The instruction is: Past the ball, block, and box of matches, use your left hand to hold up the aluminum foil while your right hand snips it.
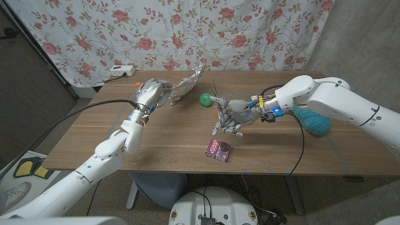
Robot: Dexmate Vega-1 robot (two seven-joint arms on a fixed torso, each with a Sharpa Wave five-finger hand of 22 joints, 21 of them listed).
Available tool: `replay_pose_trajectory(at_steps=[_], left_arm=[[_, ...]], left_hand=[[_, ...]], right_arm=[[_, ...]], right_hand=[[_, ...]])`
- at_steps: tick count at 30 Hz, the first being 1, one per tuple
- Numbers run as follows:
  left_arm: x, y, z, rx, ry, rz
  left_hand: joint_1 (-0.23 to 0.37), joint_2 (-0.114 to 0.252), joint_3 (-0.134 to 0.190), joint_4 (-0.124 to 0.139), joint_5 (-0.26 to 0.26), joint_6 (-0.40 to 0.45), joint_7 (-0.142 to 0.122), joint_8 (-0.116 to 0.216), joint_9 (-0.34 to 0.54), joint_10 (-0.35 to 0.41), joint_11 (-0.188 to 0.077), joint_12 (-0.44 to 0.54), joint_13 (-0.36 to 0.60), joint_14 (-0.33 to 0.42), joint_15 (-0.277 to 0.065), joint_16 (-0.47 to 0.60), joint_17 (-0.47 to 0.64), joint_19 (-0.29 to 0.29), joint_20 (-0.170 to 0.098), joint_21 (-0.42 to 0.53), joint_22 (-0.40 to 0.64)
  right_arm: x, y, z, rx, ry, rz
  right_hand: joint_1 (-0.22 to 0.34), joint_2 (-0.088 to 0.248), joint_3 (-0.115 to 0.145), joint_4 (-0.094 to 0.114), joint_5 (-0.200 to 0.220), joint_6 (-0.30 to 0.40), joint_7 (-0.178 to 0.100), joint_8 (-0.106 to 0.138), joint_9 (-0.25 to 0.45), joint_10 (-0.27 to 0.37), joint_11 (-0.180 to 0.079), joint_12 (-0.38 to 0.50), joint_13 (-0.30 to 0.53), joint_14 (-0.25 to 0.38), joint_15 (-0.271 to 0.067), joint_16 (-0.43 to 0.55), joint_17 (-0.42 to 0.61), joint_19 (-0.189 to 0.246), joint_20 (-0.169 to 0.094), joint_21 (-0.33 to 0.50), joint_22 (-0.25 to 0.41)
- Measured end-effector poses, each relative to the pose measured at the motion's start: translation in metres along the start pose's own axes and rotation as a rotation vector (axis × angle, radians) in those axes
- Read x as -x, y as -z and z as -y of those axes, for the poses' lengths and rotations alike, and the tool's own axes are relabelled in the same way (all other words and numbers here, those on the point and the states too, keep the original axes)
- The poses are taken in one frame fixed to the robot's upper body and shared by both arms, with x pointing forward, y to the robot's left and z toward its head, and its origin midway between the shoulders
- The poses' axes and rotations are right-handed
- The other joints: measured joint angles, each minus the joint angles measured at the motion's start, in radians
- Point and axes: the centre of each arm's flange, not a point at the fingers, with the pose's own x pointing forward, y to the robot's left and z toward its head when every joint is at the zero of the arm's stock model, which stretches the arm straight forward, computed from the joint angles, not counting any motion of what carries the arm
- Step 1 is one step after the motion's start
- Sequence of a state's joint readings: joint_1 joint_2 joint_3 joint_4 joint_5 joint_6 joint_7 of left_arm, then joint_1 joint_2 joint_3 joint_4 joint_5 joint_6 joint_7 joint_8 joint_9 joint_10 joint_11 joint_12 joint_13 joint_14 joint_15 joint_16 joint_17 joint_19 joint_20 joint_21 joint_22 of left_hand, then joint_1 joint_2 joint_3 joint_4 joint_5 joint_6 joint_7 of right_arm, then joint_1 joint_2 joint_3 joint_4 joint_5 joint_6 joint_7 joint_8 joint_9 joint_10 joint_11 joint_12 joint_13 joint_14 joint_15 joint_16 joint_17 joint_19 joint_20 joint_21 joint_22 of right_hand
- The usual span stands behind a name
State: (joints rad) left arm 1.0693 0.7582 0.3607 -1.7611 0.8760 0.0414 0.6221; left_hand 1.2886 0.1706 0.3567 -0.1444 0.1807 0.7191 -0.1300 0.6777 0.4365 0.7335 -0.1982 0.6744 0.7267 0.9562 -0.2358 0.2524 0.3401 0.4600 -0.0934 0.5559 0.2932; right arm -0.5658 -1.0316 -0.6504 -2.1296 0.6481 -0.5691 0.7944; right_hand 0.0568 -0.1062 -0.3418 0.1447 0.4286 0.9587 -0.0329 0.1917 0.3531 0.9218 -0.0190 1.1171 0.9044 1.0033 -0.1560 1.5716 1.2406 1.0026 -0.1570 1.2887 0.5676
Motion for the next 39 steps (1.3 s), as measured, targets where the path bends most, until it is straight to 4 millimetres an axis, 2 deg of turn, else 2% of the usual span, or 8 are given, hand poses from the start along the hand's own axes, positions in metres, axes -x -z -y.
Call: replay_pose_trajectory(at_steps=[11,19,26,30,39], left_arm=[[-0.004,-0.003,0.001,-0.017,-0.019,0.046],[-0.008,-0.006,0.003,-0.016,-0.032,0.080],[-0.012,-0.009,0.004,-0.010,-0.032,0.113],[-0.015,-0.011,0.005,-0.009,-0.031,0.138],[-0.019,-0.011,0.007,-0.016,-0.044,0.190]], left_hand=[[-0.001,0.009,0.004,0.004,-0.001,-0.004,0.003,0.015,0.004,-0.005,0.002,-0.003,-0.002,-0.047,0.001,-0.046,-0.030,-0.016,-0.016,0.008,-0.017],[-0.006,0.012,0.013,0.013,-0.001,-0.010,0.010,0.027,-0.002,-0.020,-0.002,-0.003,-0.001,-0.128,0.008,-0.082,-0.068,-0.053,-0.031,0.010,-0.045],[-0.010,0.008,0.021,0.012,-0.001,-0.024,0.023,0.036,-0.006,-0.034,0.006,0.003,-0.004,-0.182,0.018,-0.082,-0.093,-0.098,-0.029,-0.010,-0.081],[-0.010,0.008,0.027,0.006,0.004,-0.030,0.030,0.056,0.006,-0.040,0.011,0.003,-0.015,-0.221,0.018,-0.082,-0.107,-0.110,-0.021,-0.025,-0.105],[-0.010,0.008,0.035,0.014,0.005,-0.043,0.035,0.073,0.033,-0.054,0.014,0.003,-0.020,-0.235,0.021,-0.074,-0.113,-0.121,-0.021,-0.042,-0.121]], right_arm=[[-0.002,0.003,0.000,-0.011,-0.008,0.005],[-0.003,0.004,-0.001,-0.019,-0.004,0.017],[-0.003,0.003,-0.002,-0.017,-0.005,0.019],[-0.003,0.003,-0.003,-0.017,-0.006,0.019],[-0.005,0.004,-0.005,-0.021,-0.015,0.011]], right_hand=[[0.000,0.000,0.000,0.000,0.000,-0.001,0.001,0.000,-0.010,0.001,0.002,0.001,-0.001,0.000,-0.001,0.000,0.000,0.000,0.000,0.000,-0.002],[0.000,0.000,0.004,0.004,0.004,-0.001,0.001,0.001,-0.015,0.001,0.001,0.001,-0.002,0.000,-0.001,0.000,0.000,0.000,0.000,0.007,-0.002],[0.004,0.004,0.004,0.004,0.004,-0.001,0.001,0.005,-0.021,0.001,0.001,0.001,-0.002,0.000,-0.001,0.000,0.000,0.000,0.000,0.007,-0.002],[0.008,0.008,0.009,0.000,0.004,-0.001,0.001,0.005,-0.026,0.001,0.000,0.008,0.001,0.000,-0.001,0.000,0.000,0.000,0.000,0.007,-0.005],[0.012,0.012,0.008,0.000,0.004,-0.001,0.001,0.005,-0.038,-0.001,-0.001,0.008,-0.005,0.001,0.001,0.000,0.000,0.000,0.000,0.013,-0.006]])
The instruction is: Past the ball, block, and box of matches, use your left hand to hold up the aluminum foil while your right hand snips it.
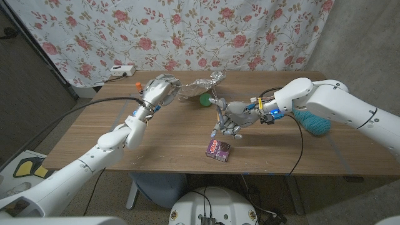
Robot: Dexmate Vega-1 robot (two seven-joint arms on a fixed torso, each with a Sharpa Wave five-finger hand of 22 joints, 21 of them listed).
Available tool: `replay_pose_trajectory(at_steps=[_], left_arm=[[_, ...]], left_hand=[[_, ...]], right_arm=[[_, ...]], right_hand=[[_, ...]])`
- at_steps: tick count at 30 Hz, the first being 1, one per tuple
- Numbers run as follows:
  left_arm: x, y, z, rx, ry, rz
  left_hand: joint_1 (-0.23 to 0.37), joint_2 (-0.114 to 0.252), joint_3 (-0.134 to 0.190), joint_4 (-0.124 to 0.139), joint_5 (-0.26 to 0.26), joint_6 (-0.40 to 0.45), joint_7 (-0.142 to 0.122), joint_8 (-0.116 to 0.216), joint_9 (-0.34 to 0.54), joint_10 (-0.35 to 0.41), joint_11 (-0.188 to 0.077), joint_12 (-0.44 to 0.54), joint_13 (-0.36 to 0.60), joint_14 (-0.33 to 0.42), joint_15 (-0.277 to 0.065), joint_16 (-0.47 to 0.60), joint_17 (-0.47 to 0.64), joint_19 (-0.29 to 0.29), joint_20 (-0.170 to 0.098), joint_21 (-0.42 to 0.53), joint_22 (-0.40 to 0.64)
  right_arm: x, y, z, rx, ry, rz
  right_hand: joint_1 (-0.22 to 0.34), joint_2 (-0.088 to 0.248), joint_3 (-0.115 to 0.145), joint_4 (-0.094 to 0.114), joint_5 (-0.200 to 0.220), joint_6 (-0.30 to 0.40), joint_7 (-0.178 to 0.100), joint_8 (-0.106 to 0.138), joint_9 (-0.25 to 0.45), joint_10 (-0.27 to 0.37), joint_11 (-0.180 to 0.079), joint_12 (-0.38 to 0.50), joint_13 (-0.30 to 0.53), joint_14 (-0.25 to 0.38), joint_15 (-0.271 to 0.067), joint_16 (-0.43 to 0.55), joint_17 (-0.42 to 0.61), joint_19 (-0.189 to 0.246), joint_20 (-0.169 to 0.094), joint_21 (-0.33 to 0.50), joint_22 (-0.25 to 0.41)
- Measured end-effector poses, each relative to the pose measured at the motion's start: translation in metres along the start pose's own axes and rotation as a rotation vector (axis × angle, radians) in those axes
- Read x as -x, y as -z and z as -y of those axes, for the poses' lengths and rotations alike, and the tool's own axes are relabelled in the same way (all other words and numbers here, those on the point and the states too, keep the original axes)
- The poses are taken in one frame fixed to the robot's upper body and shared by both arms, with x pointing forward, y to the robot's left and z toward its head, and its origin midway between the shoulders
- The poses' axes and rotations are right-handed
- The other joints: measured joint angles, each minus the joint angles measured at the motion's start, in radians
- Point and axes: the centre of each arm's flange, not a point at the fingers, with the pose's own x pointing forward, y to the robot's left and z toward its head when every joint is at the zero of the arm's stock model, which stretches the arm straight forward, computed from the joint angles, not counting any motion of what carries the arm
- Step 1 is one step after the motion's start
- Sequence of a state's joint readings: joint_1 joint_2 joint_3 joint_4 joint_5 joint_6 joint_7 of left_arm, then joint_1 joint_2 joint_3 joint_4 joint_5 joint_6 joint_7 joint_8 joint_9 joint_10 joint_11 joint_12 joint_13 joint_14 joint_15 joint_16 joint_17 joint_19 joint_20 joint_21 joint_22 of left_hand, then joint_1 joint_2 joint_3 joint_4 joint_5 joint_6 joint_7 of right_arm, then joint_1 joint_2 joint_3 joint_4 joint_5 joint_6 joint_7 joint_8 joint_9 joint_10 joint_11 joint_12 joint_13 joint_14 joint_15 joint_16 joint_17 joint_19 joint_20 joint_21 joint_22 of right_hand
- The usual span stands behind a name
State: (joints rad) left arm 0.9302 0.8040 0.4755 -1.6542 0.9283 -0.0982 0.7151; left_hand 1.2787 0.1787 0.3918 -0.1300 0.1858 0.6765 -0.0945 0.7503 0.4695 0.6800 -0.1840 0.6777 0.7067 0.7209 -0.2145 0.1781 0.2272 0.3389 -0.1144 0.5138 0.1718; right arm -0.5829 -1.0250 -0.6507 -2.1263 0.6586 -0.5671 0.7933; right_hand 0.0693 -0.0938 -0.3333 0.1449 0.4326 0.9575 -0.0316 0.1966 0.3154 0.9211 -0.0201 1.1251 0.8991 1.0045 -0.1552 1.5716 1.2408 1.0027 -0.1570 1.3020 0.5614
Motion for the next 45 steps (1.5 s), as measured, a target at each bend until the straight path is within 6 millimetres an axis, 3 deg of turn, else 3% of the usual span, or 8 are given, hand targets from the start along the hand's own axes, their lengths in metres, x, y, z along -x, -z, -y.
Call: replay_pose_trajectory(at_steps=[26,45], left_arm=[[0.000,0.005,-0.007,-0.047,0.012,0.094],[0.004,0.006,0.004,-0.042,0.043,0.097]], left_hand=[[0.000,0.000,0.008,0.000,0.000,-0.011,0.000,0.027,0.030,-0.016,-0.005,0.011,0.000,0.000,0.000,0.008,0.000,-0.012,0.002,-0.026,-0.004],[0.000,0.000,0.011,0.003,0.003,-0.013,0.001,0.041,0.029,-0.016,-0.005,0.018,-0.007,0.000,0.000,0.008,-0.004,-0.012,0.002,-0.034,-0.004]], right_arm=[[-0.006,0.000,-0.001,0.025,-0.050,-0.043],[-0.017,-0.001,0.006,0.026,-0.102,-0.082]], right_hand=[[0.009,0.009,-0.001,-0.001,0.000,0.000,0.000,0.000,-0.027,-0.001,-0.001,0.009,0.002,0.002,0.002,0.000,0.000,0.000,0.000,0.011,-0.005],[0.013,0.005,-0.003,-0.003,0.000,-0.002,0.002,0.000,-0.046,-0.006,0.005,0.011,-0.005,-0.003,-0.003,0.000,0.000,-0.009,0.002,0.015,-0.015]])
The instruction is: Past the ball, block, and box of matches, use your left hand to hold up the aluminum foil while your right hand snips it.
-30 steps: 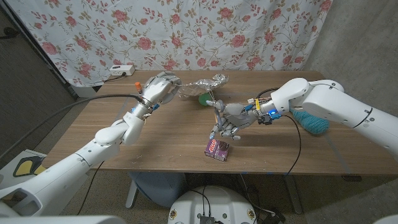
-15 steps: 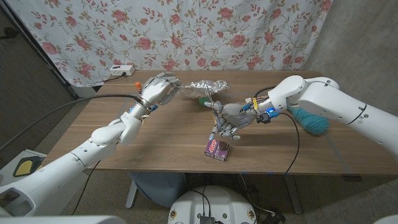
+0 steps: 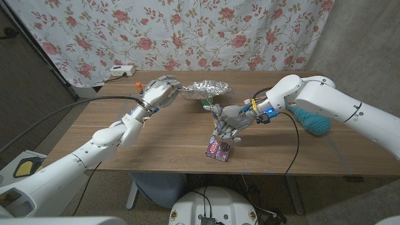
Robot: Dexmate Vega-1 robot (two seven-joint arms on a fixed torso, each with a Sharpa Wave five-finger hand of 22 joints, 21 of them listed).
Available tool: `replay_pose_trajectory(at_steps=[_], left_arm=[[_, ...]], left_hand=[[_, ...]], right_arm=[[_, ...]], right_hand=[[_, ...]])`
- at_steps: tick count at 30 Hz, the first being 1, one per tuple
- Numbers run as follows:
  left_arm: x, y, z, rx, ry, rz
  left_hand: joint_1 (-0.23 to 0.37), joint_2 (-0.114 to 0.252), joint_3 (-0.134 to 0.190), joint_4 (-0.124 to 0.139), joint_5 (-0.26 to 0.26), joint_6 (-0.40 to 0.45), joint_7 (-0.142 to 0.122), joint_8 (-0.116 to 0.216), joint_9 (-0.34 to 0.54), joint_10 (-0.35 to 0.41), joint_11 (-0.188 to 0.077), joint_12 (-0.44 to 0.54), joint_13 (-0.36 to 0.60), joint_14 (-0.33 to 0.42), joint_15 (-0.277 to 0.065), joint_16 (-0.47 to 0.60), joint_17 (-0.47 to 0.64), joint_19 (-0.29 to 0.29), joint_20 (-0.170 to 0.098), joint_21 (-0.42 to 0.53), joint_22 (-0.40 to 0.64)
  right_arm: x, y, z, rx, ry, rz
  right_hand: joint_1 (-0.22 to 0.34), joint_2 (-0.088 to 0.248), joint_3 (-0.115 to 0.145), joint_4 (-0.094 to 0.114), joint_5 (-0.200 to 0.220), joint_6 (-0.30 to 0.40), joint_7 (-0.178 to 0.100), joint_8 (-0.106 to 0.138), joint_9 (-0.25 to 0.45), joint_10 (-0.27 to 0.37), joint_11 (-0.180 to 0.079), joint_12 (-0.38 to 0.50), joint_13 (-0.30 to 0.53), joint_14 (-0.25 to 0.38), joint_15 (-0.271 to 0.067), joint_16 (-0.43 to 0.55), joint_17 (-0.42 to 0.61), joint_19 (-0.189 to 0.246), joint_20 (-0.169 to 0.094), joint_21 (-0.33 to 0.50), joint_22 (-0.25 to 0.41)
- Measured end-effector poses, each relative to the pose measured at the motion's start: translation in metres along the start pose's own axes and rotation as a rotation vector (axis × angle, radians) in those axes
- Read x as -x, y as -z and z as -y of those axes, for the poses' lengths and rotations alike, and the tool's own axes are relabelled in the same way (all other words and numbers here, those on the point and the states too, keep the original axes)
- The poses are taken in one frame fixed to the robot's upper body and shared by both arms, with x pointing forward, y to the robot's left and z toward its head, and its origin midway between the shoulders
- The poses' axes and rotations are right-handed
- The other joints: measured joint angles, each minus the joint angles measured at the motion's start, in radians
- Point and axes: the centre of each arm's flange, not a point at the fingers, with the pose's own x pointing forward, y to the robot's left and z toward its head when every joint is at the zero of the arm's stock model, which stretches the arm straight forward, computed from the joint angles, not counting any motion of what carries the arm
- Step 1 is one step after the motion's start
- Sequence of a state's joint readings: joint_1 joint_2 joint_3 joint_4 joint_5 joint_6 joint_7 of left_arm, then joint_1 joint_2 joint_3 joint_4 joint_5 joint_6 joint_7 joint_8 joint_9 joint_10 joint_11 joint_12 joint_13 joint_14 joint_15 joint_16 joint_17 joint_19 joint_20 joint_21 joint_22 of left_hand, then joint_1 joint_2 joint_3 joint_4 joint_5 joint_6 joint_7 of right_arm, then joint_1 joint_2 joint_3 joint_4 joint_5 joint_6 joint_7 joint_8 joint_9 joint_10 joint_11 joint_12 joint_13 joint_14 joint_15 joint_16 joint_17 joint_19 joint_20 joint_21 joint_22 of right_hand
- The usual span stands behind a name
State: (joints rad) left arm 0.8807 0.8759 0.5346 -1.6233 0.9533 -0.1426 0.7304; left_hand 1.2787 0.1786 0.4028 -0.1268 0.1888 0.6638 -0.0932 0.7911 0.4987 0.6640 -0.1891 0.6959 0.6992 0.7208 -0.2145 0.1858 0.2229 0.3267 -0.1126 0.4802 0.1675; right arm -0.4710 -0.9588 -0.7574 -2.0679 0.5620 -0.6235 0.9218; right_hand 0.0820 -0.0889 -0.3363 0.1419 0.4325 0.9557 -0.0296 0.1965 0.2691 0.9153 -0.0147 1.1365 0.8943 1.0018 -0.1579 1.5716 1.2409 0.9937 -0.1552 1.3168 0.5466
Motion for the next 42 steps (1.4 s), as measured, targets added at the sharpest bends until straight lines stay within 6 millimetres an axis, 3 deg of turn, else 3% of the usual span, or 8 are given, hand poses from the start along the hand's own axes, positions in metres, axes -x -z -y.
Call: replay_pose_trajectory(at_steps=[42], left_arm=[[0.003,-0.006,0.008,0.019,0.012,-0.005]], left_hand=[[0.001,0.001,0.008,0.000,0.000,-0.002,-0.001,0.012,-0.010,-0.002,-0.002,0.026,-0.019,0.004,-0.004,0.008,0.000,0.013,0.006,-0.023,0.003]], right_arm=[[0.000,0.026,0.027,-0.065,0.055,-0.088]], right_hand=[[0.000,0.000,0.000,0.000,0.000,0.000,0.000,-0.005,-0.019,0.000,0.000,0.008,0.002,-0.004,0.004,0.000,0.000,0.000,0.000,0.005,-0.019]])
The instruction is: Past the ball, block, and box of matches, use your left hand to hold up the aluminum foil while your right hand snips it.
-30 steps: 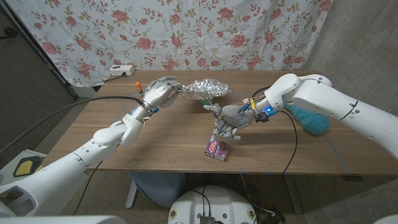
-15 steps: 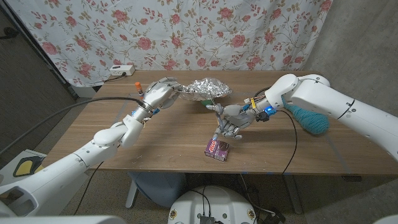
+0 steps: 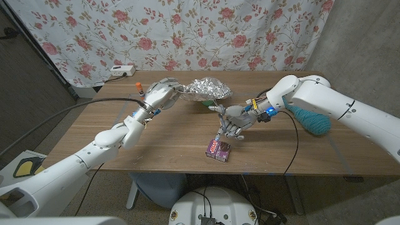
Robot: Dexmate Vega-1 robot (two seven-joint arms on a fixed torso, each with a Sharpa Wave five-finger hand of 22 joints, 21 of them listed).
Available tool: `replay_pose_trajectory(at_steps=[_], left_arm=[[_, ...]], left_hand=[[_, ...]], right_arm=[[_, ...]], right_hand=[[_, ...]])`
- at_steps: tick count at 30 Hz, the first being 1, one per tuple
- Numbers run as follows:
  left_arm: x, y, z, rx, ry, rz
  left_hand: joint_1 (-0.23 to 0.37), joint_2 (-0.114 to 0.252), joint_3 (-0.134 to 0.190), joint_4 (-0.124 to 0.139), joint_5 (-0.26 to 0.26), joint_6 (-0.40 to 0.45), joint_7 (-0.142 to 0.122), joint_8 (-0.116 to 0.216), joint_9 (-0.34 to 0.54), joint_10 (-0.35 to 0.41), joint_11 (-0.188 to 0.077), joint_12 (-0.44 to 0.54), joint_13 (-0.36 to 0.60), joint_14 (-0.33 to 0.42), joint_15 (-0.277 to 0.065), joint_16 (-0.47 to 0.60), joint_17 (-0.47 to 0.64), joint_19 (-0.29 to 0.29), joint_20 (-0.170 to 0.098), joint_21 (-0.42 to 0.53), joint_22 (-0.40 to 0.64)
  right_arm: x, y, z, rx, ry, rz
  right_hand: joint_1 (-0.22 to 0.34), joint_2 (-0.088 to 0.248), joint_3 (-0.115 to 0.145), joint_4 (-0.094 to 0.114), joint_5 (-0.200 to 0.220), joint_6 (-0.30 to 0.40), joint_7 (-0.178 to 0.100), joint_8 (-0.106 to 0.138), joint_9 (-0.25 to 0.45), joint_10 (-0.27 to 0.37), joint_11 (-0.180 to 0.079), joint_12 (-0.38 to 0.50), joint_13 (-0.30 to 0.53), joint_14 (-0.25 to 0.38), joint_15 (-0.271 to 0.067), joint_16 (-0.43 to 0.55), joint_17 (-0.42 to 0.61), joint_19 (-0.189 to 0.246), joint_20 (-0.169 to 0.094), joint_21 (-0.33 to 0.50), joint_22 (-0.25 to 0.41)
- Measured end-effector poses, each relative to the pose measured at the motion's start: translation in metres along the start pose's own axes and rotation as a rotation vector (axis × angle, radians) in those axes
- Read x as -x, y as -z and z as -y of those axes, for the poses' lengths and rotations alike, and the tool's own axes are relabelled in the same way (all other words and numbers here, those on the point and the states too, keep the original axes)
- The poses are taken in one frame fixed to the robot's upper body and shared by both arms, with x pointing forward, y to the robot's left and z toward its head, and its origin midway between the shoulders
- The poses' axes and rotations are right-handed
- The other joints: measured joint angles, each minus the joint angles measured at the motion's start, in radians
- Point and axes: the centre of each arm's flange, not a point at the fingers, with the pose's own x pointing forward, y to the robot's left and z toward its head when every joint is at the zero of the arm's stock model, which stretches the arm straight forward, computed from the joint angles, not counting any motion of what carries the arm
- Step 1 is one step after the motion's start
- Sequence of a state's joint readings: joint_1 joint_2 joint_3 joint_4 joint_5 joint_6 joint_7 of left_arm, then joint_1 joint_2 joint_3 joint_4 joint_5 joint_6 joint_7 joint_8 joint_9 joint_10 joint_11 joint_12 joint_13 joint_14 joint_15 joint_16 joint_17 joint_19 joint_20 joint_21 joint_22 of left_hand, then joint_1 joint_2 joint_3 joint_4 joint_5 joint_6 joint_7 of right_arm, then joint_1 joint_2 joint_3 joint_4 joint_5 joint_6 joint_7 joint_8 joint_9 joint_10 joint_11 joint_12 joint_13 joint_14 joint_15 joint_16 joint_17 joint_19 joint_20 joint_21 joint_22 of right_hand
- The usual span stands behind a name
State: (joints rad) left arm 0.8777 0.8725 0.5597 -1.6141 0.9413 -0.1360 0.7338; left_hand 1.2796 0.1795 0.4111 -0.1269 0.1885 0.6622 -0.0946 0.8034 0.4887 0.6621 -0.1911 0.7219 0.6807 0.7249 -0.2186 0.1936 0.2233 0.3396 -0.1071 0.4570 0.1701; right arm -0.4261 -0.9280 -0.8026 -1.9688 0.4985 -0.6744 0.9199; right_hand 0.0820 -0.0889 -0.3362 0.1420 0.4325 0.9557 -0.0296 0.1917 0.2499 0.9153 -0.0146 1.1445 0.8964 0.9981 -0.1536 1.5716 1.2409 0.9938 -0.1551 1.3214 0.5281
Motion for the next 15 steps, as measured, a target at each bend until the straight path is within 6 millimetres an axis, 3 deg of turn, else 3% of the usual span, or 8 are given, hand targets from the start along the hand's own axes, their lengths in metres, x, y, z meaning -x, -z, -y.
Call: replay_pose_trajectory(at_steps=[15], left_arm=[[0.0003,-0.0019,0.0020,0.002,0.003,-0.001]], left_hand=[[-0.001,-0.001,0.004,-0.004,0.000,0.000,0.000,0.012,-0.009,-0.004,-0.003,0.008,-0.005,0.000,0.000,0.000,-0.005,0.007,-0.003,-0.014,0.000]], right_arm=[[-0.0004,0.0043,0.0025,-0.011,-0.010,-0.014]], right_hand=[[0.000,0.000,0.000,0.000,0.000,0.000,0.000,0.005,-0.022,-0.006,0.005,0.010,0.001,-0.002,-0.002,0.000,0.000,0.000,0.000,0.006,-0.009]])
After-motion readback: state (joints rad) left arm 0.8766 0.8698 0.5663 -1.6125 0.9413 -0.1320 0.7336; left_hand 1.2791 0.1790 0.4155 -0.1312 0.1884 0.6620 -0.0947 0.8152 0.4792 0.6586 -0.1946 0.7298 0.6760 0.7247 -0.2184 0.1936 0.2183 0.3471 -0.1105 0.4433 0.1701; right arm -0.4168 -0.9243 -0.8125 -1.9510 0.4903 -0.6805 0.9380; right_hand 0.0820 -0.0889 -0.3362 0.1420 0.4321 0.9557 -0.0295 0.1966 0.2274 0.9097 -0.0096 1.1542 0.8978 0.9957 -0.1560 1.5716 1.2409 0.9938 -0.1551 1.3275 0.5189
